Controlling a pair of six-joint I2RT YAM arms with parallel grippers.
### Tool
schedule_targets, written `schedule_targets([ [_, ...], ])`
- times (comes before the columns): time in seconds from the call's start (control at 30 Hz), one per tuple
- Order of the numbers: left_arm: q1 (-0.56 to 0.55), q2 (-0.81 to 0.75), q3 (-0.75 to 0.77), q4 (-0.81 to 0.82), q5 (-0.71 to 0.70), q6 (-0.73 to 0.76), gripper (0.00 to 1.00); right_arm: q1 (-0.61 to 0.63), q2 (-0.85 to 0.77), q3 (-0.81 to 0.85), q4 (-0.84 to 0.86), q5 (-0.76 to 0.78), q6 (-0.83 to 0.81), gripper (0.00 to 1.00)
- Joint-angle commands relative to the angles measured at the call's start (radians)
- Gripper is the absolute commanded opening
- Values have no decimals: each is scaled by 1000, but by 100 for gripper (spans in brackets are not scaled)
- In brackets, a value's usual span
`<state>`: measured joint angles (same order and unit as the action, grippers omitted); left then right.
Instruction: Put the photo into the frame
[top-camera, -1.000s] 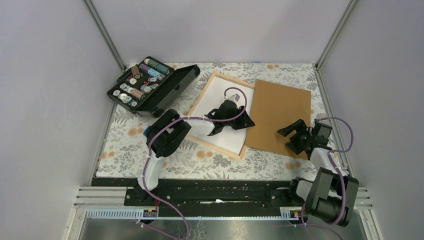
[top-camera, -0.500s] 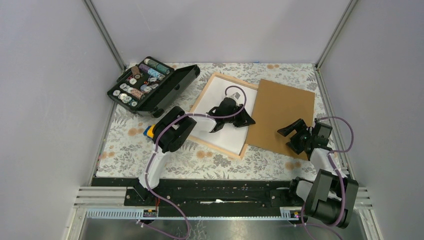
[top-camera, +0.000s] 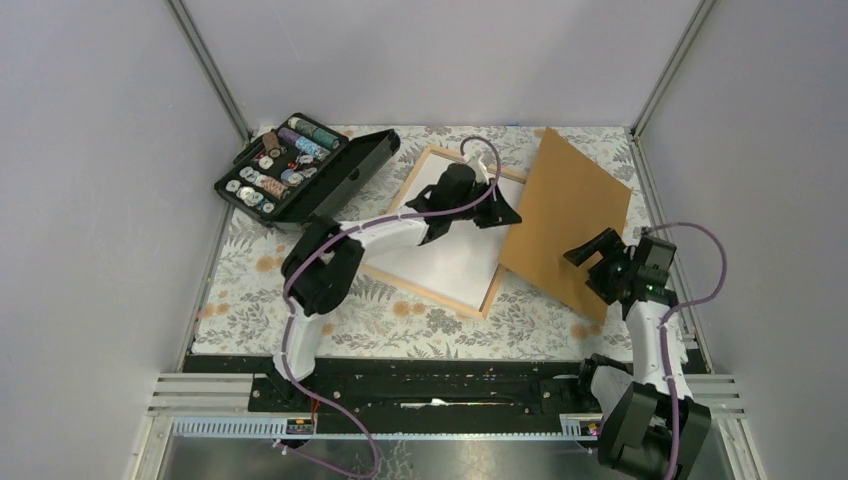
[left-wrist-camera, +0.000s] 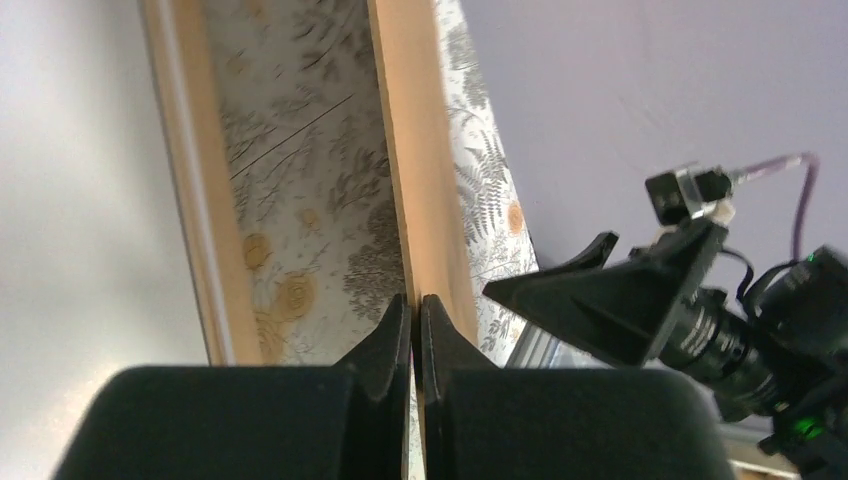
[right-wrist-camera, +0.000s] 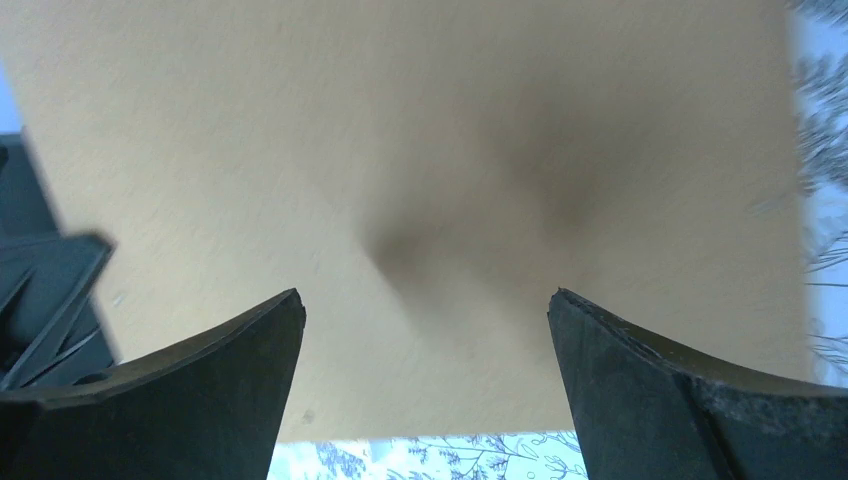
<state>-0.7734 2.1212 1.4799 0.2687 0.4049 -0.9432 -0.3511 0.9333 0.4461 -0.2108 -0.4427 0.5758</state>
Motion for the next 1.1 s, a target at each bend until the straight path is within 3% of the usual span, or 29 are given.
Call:
schedule_targets([
  [0.0,-44,-194,129,-198,-102,286,0,14,-21,214,-235,204,-70,100],
  [0.17,-102,-225,281,-410,-178,418,0,98,82,458,-425,355,-106,100],
  [0.33,-234,-226,442,-616,-448,604,0,163,109,706,-554,494,-70,100],
  [0.5,-324,-236,494,-648,-620,661,0,169,187,1053,-732,600,-160,100],
  [0.63,-381,-214,546,-664,-688,699,0,183,303,1303,-854,511,-158,100],
  [0.83,-454,-170,641,-702,-758,757,0,240,357,1444,-892,538,-116,98],
  [0.97,-492,-143,699,-726,-828,793,0,339,426,1531,-977,682,-111,93],
  [1.07,-501,-139,702,-726,-843,795,0,394,421,1498,-992,767,-85,89],
])
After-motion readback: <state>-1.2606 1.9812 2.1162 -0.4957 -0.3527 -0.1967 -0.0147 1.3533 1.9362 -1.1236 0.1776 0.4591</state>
